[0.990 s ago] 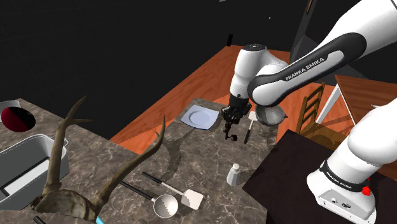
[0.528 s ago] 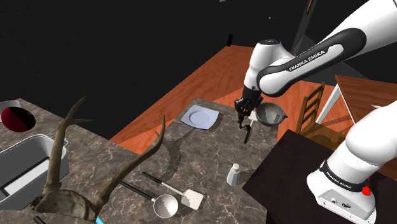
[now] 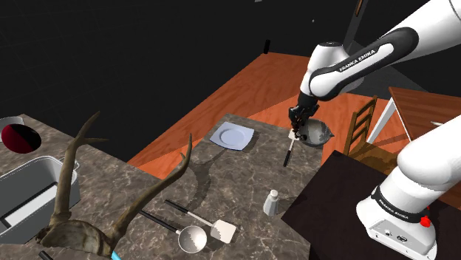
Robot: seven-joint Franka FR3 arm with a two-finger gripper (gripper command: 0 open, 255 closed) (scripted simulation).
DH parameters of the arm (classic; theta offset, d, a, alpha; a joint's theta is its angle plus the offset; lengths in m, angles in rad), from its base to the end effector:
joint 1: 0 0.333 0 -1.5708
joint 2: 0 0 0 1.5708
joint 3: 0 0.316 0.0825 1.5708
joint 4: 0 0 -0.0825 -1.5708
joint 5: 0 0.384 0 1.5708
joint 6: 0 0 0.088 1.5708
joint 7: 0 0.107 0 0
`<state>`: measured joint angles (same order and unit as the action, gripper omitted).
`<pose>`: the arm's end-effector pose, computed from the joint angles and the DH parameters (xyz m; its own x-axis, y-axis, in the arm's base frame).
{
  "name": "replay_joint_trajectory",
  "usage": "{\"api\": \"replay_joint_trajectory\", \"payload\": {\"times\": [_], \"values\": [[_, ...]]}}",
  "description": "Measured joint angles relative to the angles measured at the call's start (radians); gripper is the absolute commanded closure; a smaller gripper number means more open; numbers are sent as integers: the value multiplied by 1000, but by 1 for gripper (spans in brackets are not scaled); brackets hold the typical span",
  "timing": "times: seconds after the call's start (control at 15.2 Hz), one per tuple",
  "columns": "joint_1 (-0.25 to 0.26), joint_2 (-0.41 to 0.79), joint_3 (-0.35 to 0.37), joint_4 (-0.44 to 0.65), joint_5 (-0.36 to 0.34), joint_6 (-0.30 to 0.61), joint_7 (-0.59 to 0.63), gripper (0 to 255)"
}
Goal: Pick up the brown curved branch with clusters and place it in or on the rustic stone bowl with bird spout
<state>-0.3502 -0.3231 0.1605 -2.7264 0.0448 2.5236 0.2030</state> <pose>0.3897 -0.0786 0.3332 0.9012 -0.4167 0.1191 -0.4193 -0.9078 -0.0034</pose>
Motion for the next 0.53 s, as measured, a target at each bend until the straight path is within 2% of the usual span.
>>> {"api": "replay_joint_trajectory", "payload": {"times": [0.53], "values": [[-100,61,-163,56,-35,4,-230,255]]}}
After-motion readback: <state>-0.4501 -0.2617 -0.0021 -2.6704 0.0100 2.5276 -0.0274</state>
